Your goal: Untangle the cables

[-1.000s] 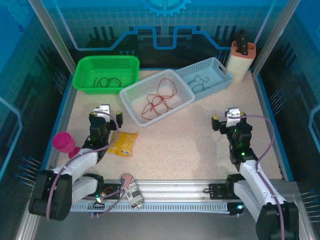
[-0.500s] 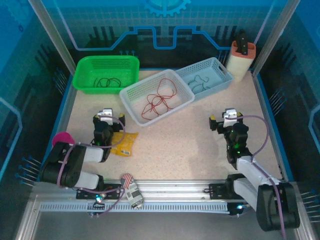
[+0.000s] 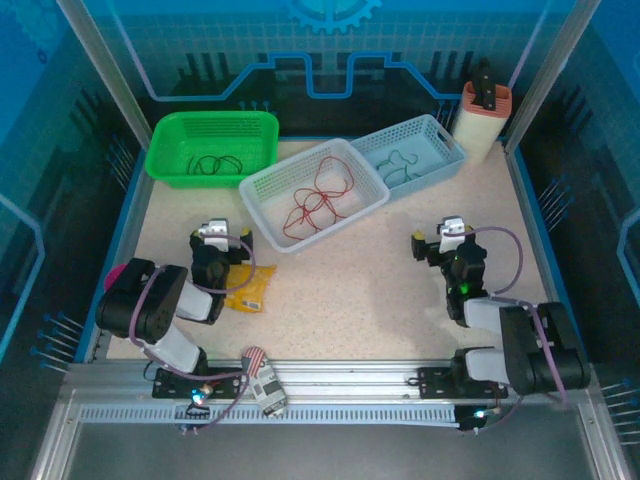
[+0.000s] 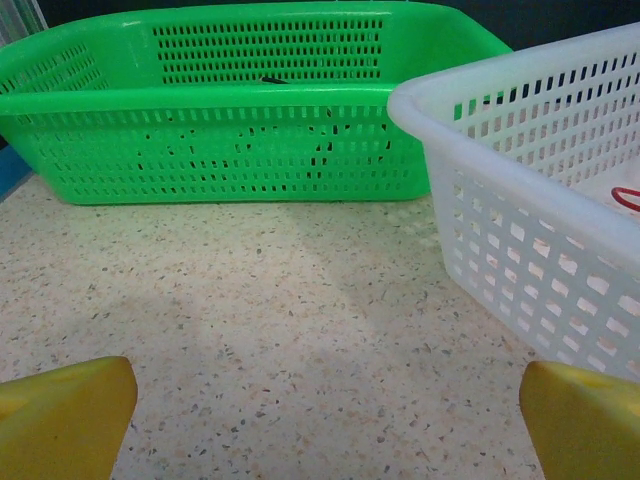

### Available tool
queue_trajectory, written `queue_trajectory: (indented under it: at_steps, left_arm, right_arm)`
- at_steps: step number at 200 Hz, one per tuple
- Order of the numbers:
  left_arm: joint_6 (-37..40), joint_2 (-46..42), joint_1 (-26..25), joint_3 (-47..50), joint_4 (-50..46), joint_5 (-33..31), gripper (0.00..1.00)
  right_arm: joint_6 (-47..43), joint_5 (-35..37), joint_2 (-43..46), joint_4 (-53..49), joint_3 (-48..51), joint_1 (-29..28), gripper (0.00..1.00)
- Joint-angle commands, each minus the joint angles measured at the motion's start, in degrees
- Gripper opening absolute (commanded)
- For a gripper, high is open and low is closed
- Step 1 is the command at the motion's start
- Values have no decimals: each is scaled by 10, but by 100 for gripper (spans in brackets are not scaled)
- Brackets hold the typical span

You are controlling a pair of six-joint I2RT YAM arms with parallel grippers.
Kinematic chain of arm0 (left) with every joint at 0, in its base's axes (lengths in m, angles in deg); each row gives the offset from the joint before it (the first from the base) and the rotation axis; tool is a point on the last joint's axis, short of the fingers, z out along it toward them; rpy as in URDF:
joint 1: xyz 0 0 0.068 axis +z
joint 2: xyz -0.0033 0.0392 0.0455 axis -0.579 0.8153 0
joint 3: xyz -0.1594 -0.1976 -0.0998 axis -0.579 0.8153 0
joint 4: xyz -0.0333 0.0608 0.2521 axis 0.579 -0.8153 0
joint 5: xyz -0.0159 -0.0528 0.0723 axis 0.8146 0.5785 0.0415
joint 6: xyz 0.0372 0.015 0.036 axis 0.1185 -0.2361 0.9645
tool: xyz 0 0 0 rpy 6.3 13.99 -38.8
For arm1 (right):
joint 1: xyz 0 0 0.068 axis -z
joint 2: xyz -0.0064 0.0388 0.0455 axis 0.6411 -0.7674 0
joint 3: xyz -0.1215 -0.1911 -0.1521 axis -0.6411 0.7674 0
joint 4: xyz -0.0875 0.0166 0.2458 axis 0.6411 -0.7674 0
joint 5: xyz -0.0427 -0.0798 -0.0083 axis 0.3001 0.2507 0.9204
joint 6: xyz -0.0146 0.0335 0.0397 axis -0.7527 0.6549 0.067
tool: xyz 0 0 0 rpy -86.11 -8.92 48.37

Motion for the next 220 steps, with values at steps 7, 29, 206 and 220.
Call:
queue_trajectory:
  at_steps: [7,29,206,220]
  left_arm:
    - [7,-10,6,-17,-3,2,99]
    - [3,-13,5,-29,-32,-10,99]
    - [-9,-22,11,-63,-105,-11,99]
    - [-9,-21,12,-63,-105,-11,99]
  right_arm:
    - [2,-7,-36,78,-12,-16,100]
    - [0,-6,-66,104,-11,-18,100]
    - [16,-32,-127,-33,-113,2,100]
    - [16,-32,-127,-33,-113,2,100]
